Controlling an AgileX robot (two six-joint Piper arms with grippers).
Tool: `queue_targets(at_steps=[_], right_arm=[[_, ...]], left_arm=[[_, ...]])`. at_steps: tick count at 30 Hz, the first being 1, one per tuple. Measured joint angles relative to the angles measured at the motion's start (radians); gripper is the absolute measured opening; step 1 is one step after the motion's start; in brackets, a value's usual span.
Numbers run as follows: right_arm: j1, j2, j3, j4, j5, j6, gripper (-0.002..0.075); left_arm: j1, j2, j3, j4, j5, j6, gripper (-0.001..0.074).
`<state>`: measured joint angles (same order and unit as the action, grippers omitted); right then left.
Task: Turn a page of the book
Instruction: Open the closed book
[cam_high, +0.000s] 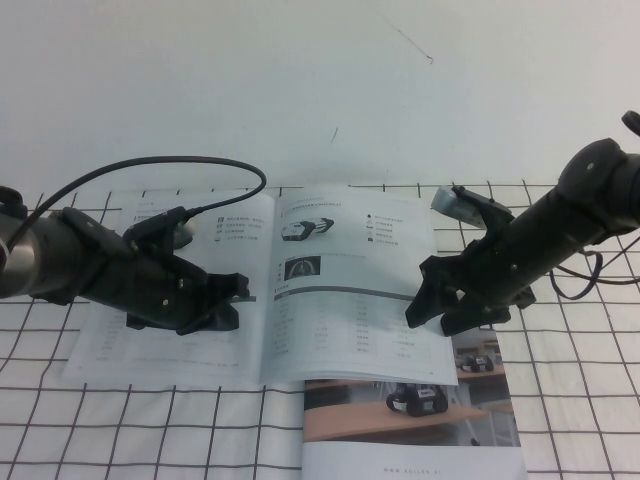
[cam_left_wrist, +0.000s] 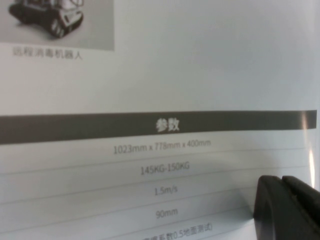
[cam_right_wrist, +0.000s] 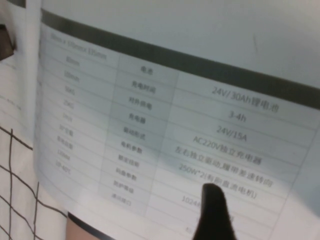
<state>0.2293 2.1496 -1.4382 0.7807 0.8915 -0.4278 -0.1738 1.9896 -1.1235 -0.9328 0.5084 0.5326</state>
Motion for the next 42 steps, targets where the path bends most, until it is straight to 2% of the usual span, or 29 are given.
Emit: queue_targets(at_steps=[10,18,24,37,42], right_arm=[[-0.002,0.027,-0.004,0.047,0.004,-0.014,0.0456],[0.0,0.048,-0.002,0.274,-0.008,-0.166,0.0456],[0.004,0.048,-0.002,0.351,-0.005,-0.205,0.0456],[0.007,0.044,-0.002,0.378,0.012,-0.214,0.0456],[-0.022,-0.001,-0.002,0.278,-0.01,-0.155,0.0456]], left_arm=[[0.0,0.002,0.0,-0.004,0.0,0.005,-0.0003],[0.0,0.002,0.0,-0.008,0.0,0.005,-0.0003],[0.0,0.004,0.0,-0.008,0.0,0.005,-0.0003],[0.0,0.004,0.0,-0.012,0.0,0.005,-0.0003],[0.0,0.004,0.0,-0.012,0.0,0.005,-0.0003]])
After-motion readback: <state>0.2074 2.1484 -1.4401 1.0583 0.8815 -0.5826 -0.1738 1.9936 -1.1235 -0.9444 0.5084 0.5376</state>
